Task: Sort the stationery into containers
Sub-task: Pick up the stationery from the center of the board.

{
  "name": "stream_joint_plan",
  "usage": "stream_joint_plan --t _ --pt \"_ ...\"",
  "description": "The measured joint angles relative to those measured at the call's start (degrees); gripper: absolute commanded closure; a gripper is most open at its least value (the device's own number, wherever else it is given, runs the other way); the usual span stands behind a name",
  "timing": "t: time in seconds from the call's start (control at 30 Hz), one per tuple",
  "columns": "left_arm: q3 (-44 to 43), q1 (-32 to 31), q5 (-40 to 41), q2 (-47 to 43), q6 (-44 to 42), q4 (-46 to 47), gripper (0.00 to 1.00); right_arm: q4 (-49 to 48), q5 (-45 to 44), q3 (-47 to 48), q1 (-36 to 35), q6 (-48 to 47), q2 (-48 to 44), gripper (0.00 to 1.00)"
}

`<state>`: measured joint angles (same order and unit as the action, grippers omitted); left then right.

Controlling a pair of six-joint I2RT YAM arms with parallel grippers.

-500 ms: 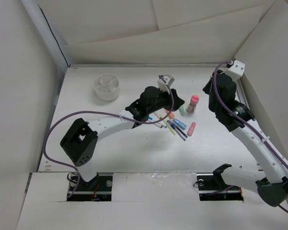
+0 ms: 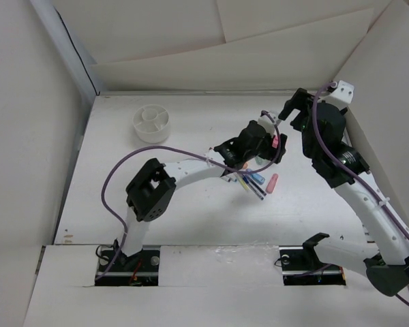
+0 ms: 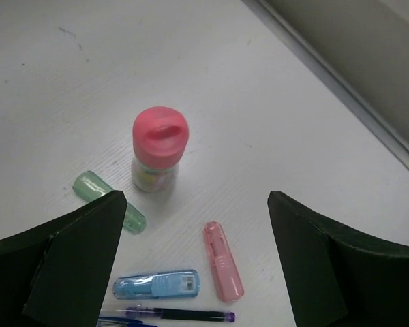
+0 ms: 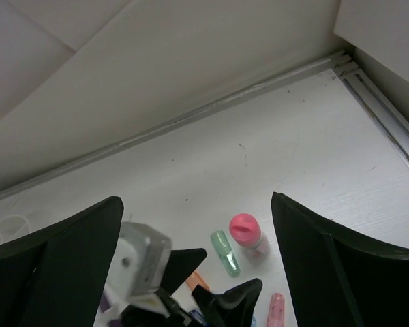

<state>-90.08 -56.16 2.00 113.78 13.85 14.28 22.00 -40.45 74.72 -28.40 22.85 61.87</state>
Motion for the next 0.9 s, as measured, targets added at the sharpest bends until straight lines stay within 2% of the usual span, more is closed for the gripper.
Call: stream_joint_plan --t 0.17,0.53,0.7,0.9 --pt "-4.90 0.42 2.73 7.10 -0.61 -3.54 0.17 0.11 3.30 0.31 0.00 -0.22 -0.59 0.00" --pt "-19.56 0.42 4.85 18.84 -1.84 -8.39 0.18 -0.04 9.68 1.09 0.00 -1.31 -1.20 0.00" --pt "-24.52 0.42 6.16 21.75 -2.73 -9.25 0.32 -0.26 11.45 1.09 0.00 -1.97 -1.03 0.00" --pt "-27.34 0.42 7.63 23.87 -3.78 -10.43 0.59 -0.96 12.70 1.09 0.15 -2.40 -1.03 0.00"
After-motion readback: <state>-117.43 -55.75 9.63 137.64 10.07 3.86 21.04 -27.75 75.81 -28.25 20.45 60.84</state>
